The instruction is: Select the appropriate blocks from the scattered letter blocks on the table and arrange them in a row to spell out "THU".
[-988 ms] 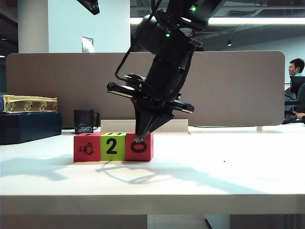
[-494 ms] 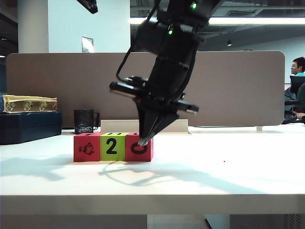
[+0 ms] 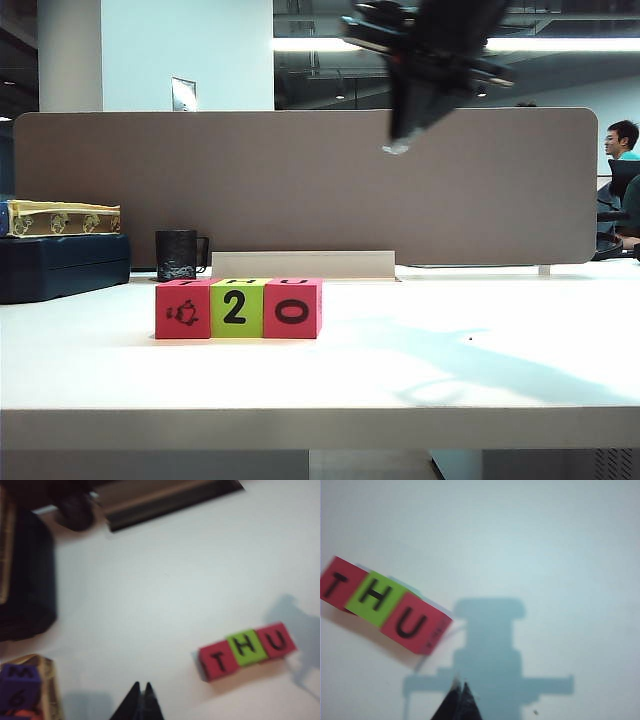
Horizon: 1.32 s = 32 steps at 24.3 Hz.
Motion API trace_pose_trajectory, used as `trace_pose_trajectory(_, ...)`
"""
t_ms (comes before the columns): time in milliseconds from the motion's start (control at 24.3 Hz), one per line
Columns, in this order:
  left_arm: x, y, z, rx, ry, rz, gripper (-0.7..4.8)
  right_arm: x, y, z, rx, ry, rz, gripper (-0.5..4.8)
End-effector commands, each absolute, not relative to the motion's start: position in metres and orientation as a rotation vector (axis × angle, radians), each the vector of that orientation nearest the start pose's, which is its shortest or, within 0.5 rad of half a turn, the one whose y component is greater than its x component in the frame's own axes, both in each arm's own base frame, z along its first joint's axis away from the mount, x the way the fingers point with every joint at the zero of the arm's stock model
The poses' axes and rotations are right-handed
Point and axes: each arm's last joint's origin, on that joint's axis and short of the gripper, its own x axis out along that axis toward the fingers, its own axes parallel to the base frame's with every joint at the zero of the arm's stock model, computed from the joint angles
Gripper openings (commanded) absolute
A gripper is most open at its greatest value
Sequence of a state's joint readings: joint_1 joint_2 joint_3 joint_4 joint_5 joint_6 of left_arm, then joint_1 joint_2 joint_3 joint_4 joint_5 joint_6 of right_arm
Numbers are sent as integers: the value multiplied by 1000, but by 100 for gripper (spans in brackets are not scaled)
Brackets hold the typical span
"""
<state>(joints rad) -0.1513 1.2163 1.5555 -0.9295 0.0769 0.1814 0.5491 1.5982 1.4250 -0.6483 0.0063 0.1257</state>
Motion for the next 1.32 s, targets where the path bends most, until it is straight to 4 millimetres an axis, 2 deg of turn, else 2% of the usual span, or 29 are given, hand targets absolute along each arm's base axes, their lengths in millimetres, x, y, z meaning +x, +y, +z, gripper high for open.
trace_pose_trajectory(41,201,-9,407,108,486,-177,-6,282,151,304,-99,828,420,-4)
trace_pose_trajectory(82,195,-4,397,87,478,-160,-6,279,145,300,-94,827,410,-4)
trace_pose_trajectory(165,176,5,365,49,460,-108,-6,254,124,282,-74,797,389,-4)
trace_pose_trajectory(206,170,6,356,45,451,-100,-6,248,120,278,-59,786,381,-5)
trace_pose_trajectory(247,161,6,340,44,443,-94,-6,232,110,270,-39,749,376,-4)
trace_pose_trajectory(329,152,5,324,21,448,-89,-6,215,101,262,-20,704,373,-5)
trace_pose_trajectory(371,140,5,307,5,450,-84,-6,199,94,254,16,655,363,-5)
trace_pose_trajectory(412,137,4,303,5,451,-86,-6,193,90,251,27,630,350,-5)
trace_pose_trajectory(453,124,3,289,4,444,-86,-6,179,83,245,36,572,324,-5)
trace_pose_trajectory(618,96,2,263,6,370,-88,-6,154,68,231,36,471,236,-4)
trace_pose_trajectory(865,77,1,268,-37,251,-78,-5,145,63,221,23,495,212,-4)
trace_pose_trajectory(1317,75,1,269,-4,240,-71,-5,145,63,221,22,494,211,-4)
